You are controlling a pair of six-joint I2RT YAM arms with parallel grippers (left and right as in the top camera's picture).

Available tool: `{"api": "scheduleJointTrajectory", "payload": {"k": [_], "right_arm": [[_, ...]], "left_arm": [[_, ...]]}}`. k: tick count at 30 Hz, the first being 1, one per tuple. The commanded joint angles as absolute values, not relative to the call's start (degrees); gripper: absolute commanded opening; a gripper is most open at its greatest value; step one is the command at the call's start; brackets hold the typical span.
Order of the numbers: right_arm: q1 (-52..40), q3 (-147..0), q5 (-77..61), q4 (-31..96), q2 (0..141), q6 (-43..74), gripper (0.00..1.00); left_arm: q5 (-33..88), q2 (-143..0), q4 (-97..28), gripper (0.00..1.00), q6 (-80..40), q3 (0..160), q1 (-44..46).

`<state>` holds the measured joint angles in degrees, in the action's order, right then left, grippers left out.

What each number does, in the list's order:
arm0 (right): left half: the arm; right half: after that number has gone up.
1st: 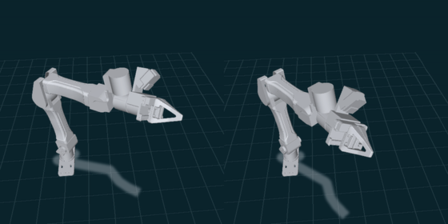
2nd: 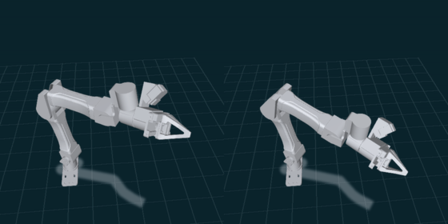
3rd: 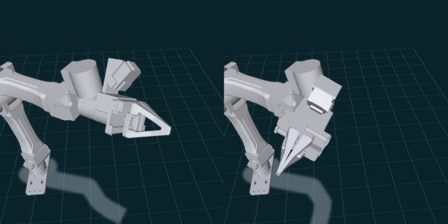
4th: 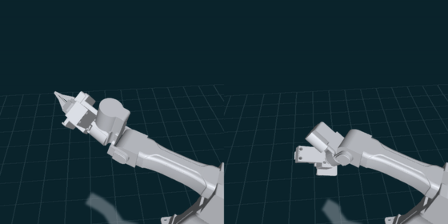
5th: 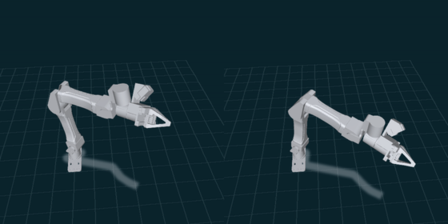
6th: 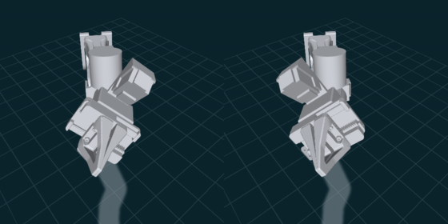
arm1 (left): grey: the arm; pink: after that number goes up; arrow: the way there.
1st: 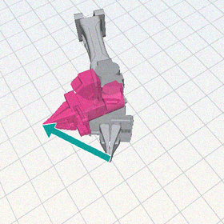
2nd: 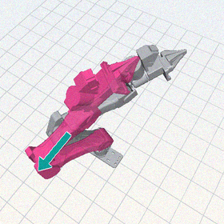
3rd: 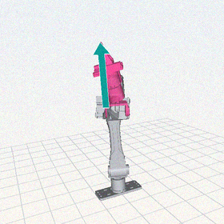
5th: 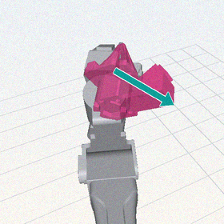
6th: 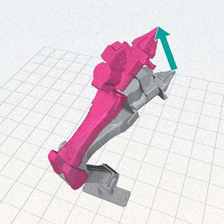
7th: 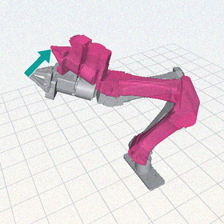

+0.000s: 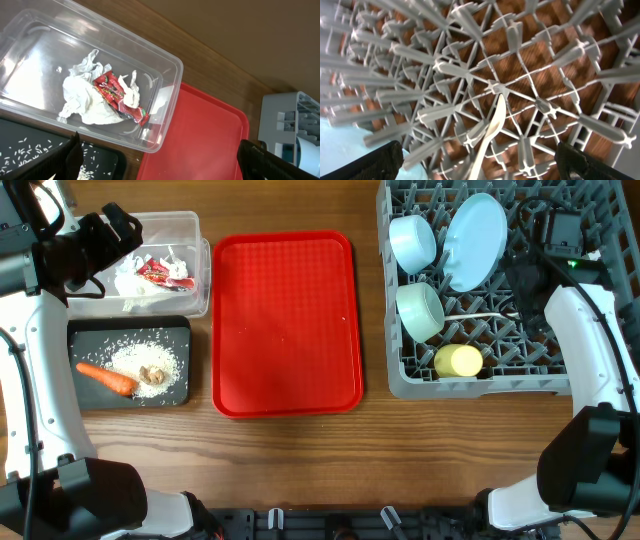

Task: Sort waste into correct bins and load items into the dishwasher rack

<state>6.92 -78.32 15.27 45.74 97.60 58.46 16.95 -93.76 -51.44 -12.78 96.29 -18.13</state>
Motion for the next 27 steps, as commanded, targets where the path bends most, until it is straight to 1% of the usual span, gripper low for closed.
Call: {"api": "scheduleJointTrajectory", "payload": {"k": [1,4,5,8,9,14,16,20,22,27], "right_arm": [[7.09,-78.02,11.73,45.60,95.37,45.91,1.00],[7.09,-78.02,1.80,44.97,87.61,31.59,1.00],[7.09,-78.02,-0.93,45.04,85.23,29.15,1.00],[7.09,-78.02,-16.58,45.47,74.26,14.28,1.00],[7.09,-78.02,-20.23,46.44,70.30,10.96,1.00],[7.09,-78.00,-20.67,50.28,55.70,10.63,1.00],[7.09,-78.00,-14.00,50.59,51.51,5.65,1.00],[7.09,-78.00,-7.81,54.81,47.03,5.30,1.00],[7.09,-78.00,-7.73,56.51,46.00,1.23,1.00],[7.09,-76.97,-8.99,55.44,46.72,0.05,1.00]], "left_arm": [[16.60,-93.80,-51.33,1.00,-12.47,96.66,-18.24],[16.60,-93.80,-51.33,1.00,-12.47,96.66,-18.24],[16.60,-93.80,-51.31,1.00,-12.47,96.66,-18.24],[16.60,-93.80,-51.31,1.00,-12.45,96.66,-18.24],[16.60,-93.80,-51.31,1.00,-12.47,96.66,-18.24],[16.60,-93.80,-51.31,1.00,-12.45,96.66,-18.22],[16.60,-93.80,-51.31,1.00,-12.45,96.66,-18.24],[16.60,-93.80,-51.33,1.00,-12.47,96.66,-18.22],[16.60,-93.80,-51.33,1.00,-12.47,96.66,-18.24],[16.62,-93.80,-51.31,1.00,-12.47,96.66,-18.24]]}}
